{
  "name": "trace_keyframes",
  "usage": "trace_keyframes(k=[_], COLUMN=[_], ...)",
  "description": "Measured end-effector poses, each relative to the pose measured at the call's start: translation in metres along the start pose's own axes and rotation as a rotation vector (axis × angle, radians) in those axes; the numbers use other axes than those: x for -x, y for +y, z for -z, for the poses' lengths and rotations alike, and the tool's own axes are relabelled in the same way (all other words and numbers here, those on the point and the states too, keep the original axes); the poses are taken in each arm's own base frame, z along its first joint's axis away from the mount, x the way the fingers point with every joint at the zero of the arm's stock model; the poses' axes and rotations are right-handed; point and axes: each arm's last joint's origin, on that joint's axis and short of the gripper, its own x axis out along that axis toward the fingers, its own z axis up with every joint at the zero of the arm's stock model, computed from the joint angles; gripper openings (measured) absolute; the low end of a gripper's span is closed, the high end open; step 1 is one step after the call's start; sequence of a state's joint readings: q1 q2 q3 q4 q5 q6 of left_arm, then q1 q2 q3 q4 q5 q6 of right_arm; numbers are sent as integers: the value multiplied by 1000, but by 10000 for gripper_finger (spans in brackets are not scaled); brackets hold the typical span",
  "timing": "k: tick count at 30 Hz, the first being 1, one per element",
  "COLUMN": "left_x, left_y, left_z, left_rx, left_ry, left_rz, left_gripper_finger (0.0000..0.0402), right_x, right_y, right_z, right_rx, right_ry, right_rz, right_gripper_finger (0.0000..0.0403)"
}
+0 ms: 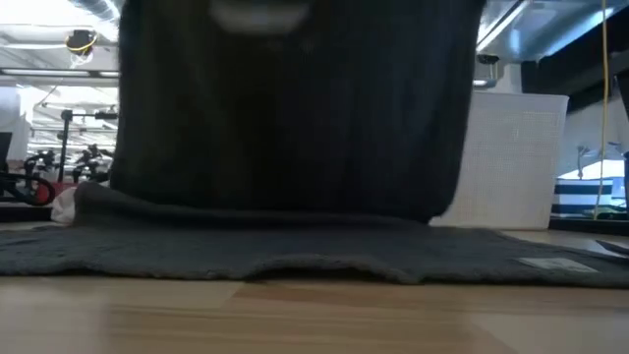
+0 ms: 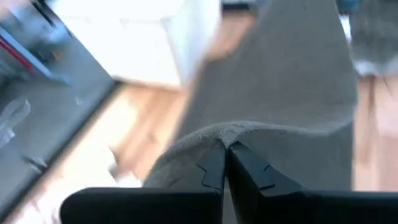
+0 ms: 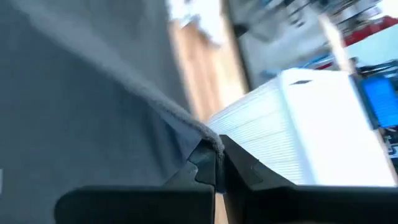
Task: Fold towel
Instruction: Fold the gray towel
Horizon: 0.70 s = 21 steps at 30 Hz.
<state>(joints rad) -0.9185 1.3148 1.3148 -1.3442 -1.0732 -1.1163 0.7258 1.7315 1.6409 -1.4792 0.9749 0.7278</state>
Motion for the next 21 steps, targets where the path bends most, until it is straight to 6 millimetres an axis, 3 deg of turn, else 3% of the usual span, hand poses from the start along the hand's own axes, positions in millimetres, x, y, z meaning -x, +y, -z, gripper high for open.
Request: trace_keyframes(k=[5, 13, 21], left_x=[8, 13, 19], left_y=[41, 95, 128], left_z=[-16, -29, -35], left_rx=[35, 81, 50], left_ry=[-124, -295, -400], left_rz=[-71, -244, -407], left_gripper_finger=[6, 5, 2], right_x=[13, 1, -11], right_y=[-56, -137, -184], right_z=[1, 7, 14], right_rx=[-131, -282, -312], right_ry=[-81, -78, -43], right_rz=[64, 223, 384], right_gripper_finger=[10, 11, 11])
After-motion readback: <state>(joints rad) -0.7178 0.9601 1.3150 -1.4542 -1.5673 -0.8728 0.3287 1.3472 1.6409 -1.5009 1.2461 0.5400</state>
